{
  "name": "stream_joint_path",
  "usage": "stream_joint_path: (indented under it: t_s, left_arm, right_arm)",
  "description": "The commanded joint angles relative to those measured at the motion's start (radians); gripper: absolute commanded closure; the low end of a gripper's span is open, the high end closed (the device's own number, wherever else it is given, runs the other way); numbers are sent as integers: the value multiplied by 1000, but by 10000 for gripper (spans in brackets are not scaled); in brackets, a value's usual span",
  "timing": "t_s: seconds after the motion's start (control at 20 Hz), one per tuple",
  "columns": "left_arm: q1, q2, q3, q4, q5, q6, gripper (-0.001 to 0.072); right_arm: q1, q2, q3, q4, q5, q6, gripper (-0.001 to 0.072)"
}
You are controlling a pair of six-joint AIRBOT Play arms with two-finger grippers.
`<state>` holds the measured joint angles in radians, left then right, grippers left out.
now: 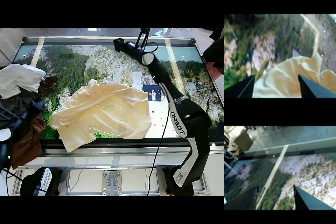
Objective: Fold the shirts.
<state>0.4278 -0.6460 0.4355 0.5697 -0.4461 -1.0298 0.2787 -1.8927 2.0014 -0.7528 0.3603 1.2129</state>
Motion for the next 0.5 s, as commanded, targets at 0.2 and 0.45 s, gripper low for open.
stream_joint_path:
  t_s: [0.2, 0.45]
  left_arm:
    - [249, 59, 161, 205, -277, 166, 102]
    - [372, 62, 32, 418, -681, -186, 101]
  right_arm:
    - [-370, 365, 28, -245, 933, 52, 396]
    - [-566, 571, -190, -294, 1257, 60, 398]
